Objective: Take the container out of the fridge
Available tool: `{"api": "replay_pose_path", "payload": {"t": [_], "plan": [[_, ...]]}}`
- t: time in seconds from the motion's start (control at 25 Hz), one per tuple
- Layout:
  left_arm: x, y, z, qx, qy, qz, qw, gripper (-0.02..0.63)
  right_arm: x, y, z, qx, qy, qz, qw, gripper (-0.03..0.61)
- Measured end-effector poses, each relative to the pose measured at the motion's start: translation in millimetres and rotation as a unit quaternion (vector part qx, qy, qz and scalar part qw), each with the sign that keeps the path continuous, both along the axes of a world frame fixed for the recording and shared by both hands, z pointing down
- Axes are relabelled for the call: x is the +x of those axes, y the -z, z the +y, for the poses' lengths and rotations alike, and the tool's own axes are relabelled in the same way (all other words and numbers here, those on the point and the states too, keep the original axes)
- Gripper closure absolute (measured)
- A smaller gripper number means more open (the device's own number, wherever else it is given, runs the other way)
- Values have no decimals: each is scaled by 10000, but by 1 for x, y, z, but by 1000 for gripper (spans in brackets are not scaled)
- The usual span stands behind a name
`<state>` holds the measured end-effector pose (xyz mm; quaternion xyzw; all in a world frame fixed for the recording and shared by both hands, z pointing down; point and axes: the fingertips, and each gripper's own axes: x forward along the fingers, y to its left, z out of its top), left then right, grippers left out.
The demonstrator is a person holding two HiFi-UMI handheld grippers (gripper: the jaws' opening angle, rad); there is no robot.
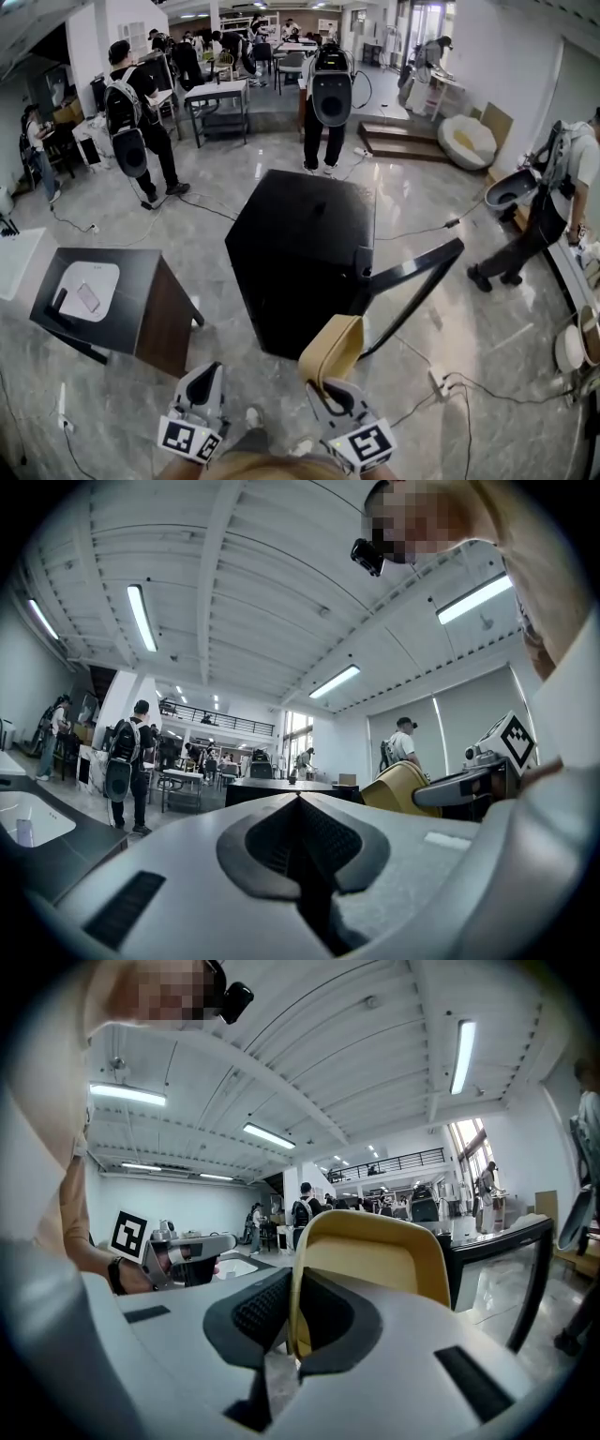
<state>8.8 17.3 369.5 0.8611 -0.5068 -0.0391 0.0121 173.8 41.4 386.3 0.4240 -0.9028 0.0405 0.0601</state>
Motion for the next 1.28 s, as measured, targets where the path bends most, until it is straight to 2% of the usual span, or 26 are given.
{"api": "replay_pose_path", "payload": {"t": [0.28,1.28], "plan": [[1,8,1,68,4,11,10000,612,7,22,1,183,-18,-199,9996,560],[-7,12,-2,58,120,4,9999,612,22,59,-3,180,-117,-947,9953,560]]}}
